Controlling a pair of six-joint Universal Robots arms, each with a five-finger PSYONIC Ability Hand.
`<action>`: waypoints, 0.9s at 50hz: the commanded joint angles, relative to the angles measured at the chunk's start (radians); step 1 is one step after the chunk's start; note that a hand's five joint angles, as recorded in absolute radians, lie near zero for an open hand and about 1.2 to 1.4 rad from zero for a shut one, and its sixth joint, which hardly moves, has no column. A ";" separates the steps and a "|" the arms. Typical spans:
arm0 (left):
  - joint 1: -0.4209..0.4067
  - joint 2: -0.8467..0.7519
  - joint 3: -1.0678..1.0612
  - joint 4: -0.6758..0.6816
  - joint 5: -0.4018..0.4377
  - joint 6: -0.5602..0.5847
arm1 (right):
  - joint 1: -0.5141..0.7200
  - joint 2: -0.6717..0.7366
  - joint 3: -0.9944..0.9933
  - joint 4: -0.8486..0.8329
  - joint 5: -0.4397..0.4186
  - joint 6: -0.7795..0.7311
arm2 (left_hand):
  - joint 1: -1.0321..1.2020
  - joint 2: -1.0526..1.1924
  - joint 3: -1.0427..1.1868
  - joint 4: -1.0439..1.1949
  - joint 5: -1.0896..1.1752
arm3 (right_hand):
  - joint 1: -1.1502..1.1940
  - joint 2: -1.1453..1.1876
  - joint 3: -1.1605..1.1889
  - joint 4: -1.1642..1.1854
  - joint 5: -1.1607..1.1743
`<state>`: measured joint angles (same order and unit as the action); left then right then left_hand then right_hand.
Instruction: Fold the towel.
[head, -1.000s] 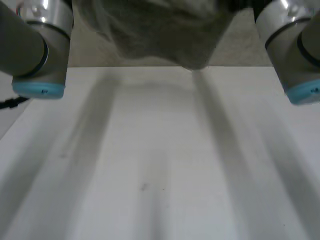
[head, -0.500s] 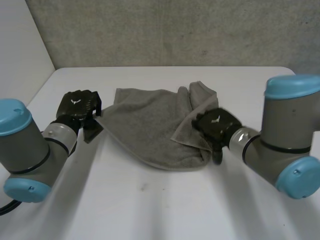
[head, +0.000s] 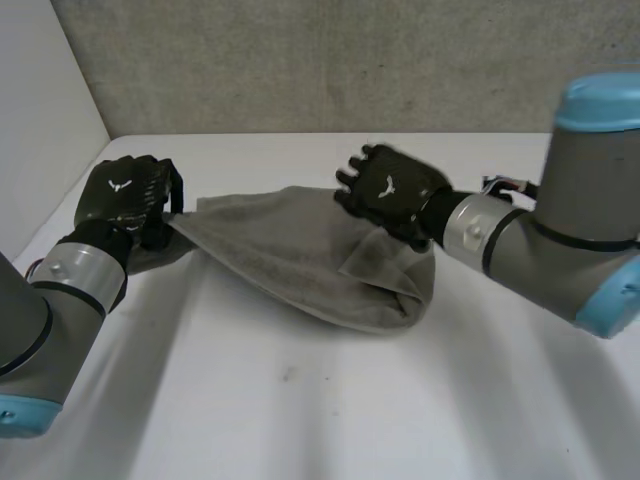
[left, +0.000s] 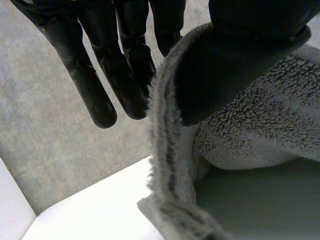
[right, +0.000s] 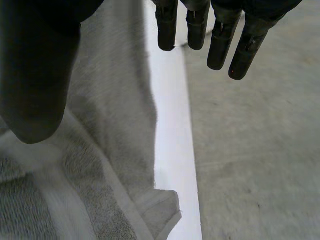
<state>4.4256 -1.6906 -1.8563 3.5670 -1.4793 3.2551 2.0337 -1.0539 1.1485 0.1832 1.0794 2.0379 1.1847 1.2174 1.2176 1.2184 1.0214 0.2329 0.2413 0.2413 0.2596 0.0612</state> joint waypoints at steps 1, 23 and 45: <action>0.003 0.012 -0.014 0.001 0.017 -0.001 | 0.011 0.155 -0.038 0.016 -0.004 -0.301 | 0.212 0.179 0.179 0.178 0.200 | -0.058 -0.067 -0.067 -0.085 -0.061; 0.041 0.005 -0.021 0.007 0.017 -0.001 | -0.001 0.322 -0.110 0.001 -0.018 -0.435 | 0.212 0.179 0.179 0.178 0.200 | 0.467 0.459 0.459 0.441 0.465; 0.063 -0.001 -0.018 0.009 0.017 -0.001 | -0.061 0.218 -0.133 -0.027 0.028 0.042 | 0.212 0.179 0.179 0.178 0.200 | 1.163 1.155 1.155 1.137 1.161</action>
<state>4.4794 -1.6905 -1.8755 3.5756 -1.4619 3.2536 1.9996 -0.7938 1.0370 0.1823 1.0615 1.8461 1.1847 1.2174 1.2176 1.2184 1.0214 1.3296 1.3336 1.3379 1.3346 1.1730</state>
